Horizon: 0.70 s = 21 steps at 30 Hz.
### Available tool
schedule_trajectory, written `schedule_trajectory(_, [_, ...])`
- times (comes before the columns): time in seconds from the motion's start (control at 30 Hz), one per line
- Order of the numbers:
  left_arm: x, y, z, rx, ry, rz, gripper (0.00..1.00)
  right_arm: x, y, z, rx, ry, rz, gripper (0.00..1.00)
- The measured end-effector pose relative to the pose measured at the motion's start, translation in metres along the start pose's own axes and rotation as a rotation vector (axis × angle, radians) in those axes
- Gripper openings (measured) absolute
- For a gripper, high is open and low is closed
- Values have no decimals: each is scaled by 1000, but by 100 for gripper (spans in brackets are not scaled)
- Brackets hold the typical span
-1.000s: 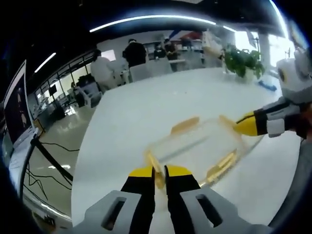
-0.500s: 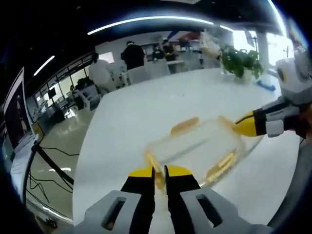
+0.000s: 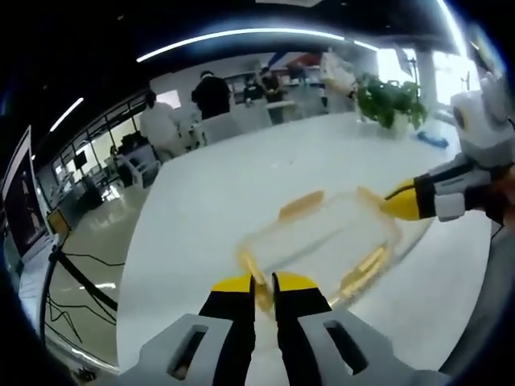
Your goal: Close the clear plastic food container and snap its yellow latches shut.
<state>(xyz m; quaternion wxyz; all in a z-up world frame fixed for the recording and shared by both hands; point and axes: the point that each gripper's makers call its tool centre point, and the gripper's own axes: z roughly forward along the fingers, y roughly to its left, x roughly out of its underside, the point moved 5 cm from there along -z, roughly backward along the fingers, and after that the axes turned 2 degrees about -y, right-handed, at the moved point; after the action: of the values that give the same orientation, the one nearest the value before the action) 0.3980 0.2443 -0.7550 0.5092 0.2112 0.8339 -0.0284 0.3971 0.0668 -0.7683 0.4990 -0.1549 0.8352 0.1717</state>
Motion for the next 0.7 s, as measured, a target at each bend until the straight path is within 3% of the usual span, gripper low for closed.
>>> schedule_trajectory(0.7, [-10, -29, 7, 45, -5, 14, 5, 1, -26, -19, 43, -7, 23, 2])
